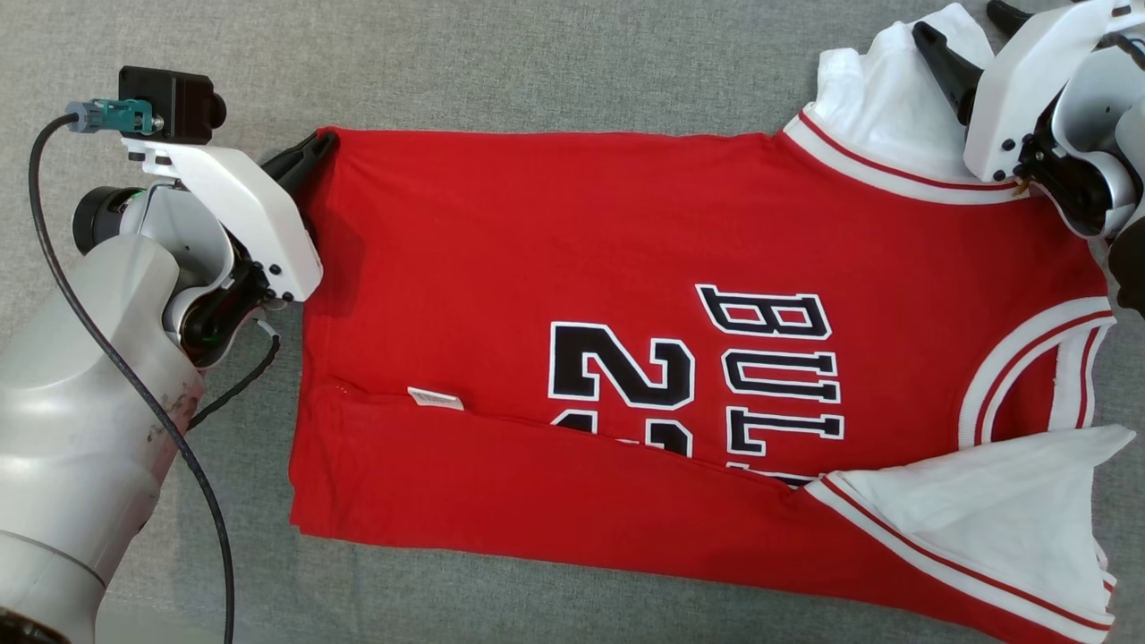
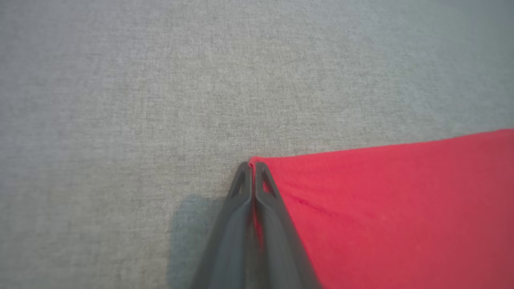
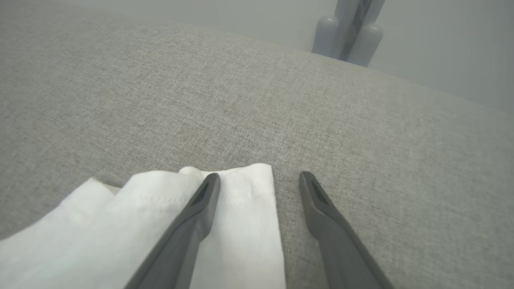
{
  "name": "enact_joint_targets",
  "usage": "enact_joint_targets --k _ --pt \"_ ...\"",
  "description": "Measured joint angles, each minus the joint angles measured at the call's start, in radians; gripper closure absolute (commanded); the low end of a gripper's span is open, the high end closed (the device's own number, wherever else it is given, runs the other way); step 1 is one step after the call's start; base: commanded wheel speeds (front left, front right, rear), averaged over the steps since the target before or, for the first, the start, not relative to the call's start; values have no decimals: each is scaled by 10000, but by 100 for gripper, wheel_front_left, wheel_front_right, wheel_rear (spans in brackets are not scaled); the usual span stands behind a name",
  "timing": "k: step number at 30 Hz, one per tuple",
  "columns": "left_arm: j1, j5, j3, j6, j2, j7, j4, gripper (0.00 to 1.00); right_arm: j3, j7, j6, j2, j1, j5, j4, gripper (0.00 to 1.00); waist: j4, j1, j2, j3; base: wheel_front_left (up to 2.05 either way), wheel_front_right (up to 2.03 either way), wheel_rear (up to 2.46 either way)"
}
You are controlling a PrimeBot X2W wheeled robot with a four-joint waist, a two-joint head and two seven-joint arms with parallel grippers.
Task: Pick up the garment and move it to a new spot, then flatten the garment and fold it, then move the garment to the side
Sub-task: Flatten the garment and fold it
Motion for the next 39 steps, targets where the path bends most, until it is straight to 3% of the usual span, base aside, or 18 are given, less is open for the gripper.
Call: enact_joint_targets --k 1,2,3,4,5,15,29,39 --pt "-14 -63 -42 -2 -6 -54 19 100 67 36 0 2 -40 79 25 0 11 0 0 17 0 0 0" --pt "-41 -104 -84 -2 -10 -63 42 100 138 42 0 4 -72 157 42 6 19 0 0 31 0 0 0" --pt "-75 -151 -123 -2 -12 -79 67 100 222 52 0 4 -99 244 59 54 21 0 1 39 0 0 0" --pt "-109 -174 -171 -2 -12 -105 98 100 316 67 2 2 -121 309 65 80 22 0 0 42 0 0 0" --pt "-135 -215 -213 -2 -13 -123 127 100 399 67 2 6 -144 366 61 100 17 0 0 42 0 0 0" --pt "-175 -514 -589 -2 6 -495 422 100 1212 -245 4 -105 -195 832 25 100 -109 0 0 -137 0 0 0" --pt "-171 -642 -980 12 23 -1866 1034 100 1774 -2602 2 -393 258 943 -151 100 -432 0 0 -903 0 0 0" --pt "135 265 -1908 13 186 -3225 1335 100 1952 -3503 2 -627 995 573 -859 100 -680 1 0 -1514 0 0 0"
